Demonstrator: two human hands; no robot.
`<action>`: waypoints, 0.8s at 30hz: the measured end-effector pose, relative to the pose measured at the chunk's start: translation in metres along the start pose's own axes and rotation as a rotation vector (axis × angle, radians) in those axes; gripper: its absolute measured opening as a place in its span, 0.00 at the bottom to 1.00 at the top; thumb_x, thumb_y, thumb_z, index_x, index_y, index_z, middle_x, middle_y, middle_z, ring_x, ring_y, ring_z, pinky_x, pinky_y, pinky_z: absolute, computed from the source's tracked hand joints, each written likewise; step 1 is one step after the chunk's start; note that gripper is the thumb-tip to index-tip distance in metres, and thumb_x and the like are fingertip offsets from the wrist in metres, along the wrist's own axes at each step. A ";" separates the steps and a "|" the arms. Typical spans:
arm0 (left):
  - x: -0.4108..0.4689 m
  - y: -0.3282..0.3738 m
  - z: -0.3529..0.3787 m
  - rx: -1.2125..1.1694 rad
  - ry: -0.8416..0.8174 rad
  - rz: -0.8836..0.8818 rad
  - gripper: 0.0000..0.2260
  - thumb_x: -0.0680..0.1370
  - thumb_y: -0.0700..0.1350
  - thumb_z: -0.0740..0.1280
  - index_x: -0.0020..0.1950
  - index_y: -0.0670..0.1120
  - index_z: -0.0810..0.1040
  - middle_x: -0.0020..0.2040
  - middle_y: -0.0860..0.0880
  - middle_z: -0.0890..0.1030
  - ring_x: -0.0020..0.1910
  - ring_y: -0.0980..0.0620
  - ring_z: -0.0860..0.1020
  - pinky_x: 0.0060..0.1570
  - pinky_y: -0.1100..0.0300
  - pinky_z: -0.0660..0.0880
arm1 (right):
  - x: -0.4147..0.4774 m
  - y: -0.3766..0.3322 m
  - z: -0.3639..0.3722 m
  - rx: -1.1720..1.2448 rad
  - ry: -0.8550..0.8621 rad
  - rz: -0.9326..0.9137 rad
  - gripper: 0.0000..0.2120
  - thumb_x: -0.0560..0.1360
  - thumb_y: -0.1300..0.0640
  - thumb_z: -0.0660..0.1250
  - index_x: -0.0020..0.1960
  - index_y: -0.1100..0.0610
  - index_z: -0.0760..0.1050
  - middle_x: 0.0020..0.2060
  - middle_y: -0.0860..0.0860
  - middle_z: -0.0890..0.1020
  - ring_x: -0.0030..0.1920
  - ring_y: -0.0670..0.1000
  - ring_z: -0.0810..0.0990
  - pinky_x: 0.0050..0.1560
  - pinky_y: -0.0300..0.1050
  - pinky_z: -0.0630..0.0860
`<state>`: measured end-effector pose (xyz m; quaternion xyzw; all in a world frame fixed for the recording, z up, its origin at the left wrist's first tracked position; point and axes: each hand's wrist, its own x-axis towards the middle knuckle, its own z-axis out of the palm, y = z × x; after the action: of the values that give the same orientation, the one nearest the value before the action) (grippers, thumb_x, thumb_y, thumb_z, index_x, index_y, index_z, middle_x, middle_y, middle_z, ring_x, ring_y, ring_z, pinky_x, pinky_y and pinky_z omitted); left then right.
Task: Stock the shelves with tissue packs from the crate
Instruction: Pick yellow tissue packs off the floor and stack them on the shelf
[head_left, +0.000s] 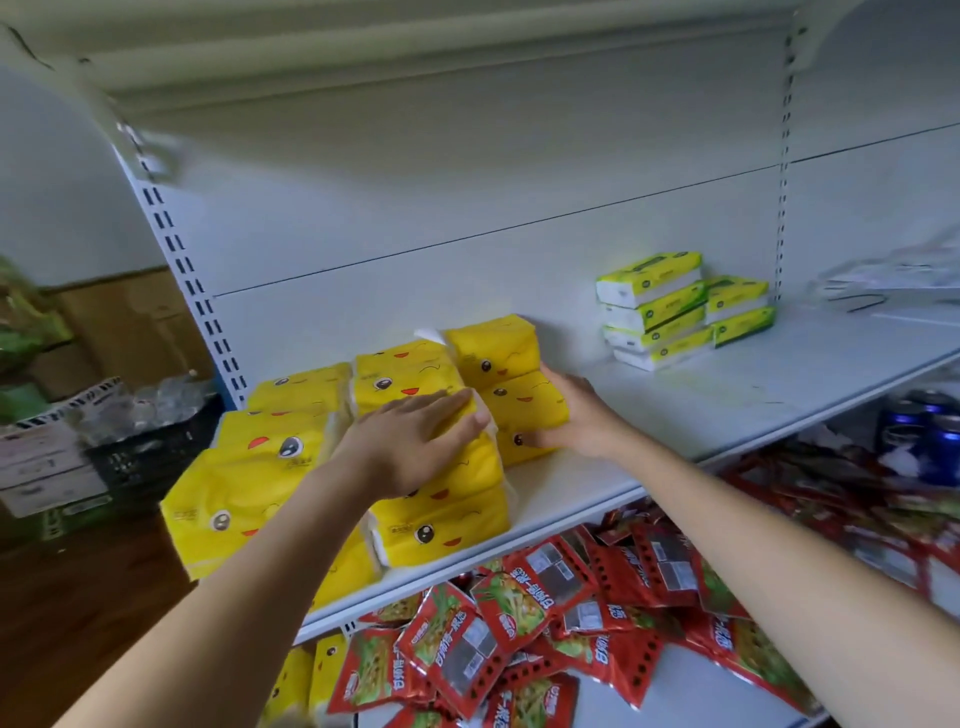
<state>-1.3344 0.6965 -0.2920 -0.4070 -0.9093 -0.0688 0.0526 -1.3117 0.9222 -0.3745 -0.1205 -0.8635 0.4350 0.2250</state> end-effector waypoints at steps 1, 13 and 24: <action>0.001 0.000 0.000 0.009 0.001 -0.001 0.28 0.74 0.68 0.44 0.74 0.63 0.54 0.76 0.56 0.57 0.76 0.51 0.54 0.73 0.52 0.51 | 0.010 0.013 0.004 -0.009 -0.007 0.010 0.52 0.56 0.39 0.78 0.74 0.48 0.59 0.67 0.57 0.70 0.66 0.57 0.71 0.62 0.57 0.72; -0.009 -0.035 -0.050 -0.302 0.399 0.026 0.22 0.81 0.56 0.53 0.72 0.48 0.68 0.69 0.48 0.72 0.69 0.50 0.69 0.65 0.62 0.62 | -0.028 -0.097 -0.024 -0.002 0.201 -0.269 0.31 0.74 0.58 0.68 0.74 0.55 0.58 0.72 0.51 0.62 0.72 0.48 0.60 0.63 0.30 0.57; -0.175 -0.220 0.003 -0.320 0.435 -0.479 0.20 0.83 0.51 0.52 0.73 0.47 0.66 0.71 0.48 0.70 0.70 0.49 0.67 0.63 0.62 0.62 | -0.142 -0.235 0.203 0.290 -0.336 -0.681 0.28 0.75 0.60 0.67 0.72 0.56 0.62 0.69 0.51 0.68 0.68 0.43 0.66 0.62 0.23 0.59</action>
<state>-1.3828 0.4235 -0.3398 -0.1612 -0.9242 -0.3055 0.1629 -1.2912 0.5841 -0.3316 0.2781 -0.8084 0.4667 0.2268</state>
